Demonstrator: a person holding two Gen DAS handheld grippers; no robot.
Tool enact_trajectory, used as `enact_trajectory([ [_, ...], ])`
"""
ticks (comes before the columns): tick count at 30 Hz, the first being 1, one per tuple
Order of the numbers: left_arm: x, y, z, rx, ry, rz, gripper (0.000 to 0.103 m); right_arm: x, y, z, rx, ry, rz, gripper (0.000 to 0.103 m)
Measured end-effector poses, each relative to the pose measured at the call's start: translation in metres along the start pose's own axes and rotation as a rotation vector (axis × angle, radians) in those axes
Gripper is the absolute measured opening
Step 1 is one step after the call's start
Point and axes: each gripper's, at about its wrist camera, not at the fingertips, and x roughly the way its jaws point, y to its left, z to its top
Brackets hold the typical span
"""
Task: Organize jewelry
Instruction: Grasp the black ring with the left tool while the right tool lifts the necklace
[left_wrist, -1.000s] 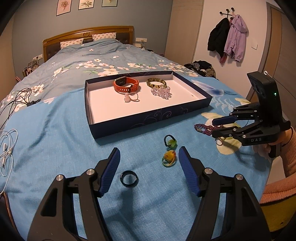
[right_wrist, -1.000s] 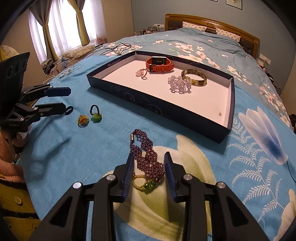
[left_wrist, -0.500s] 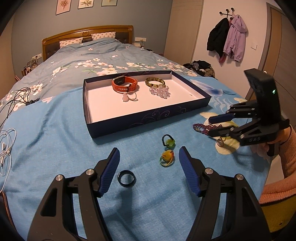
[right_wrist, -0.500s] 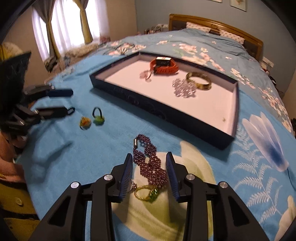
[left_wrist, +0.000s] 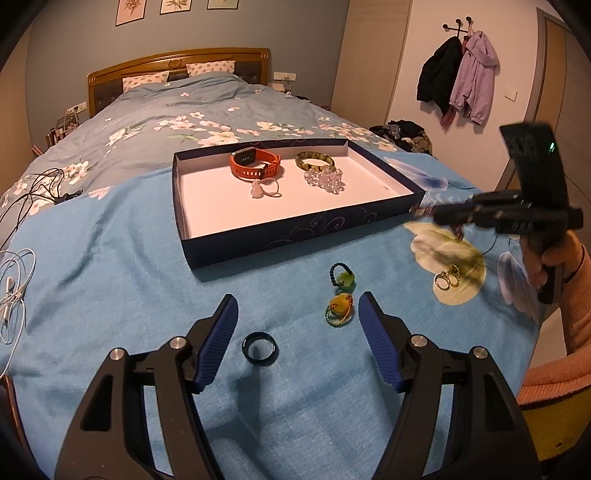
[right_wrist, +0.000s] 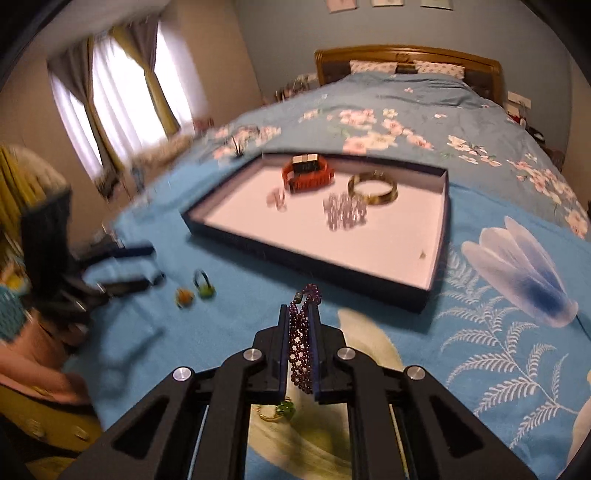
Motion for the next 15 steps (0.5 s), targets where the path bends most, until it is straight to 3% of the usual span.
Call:
enact_trajectory([
  [8,0.001,0.003,-0.010,0.000,0.036,0.013,0.065,-0.013,-0.001,0.004,0.031,-0.068,0.012,0.008],
  [15,0.003,0.007,-0.018,-0.012,0.086,0.042,0.055,-0.009,0.002,-0.001,0.049,-0.069,0.040,0.008],
])
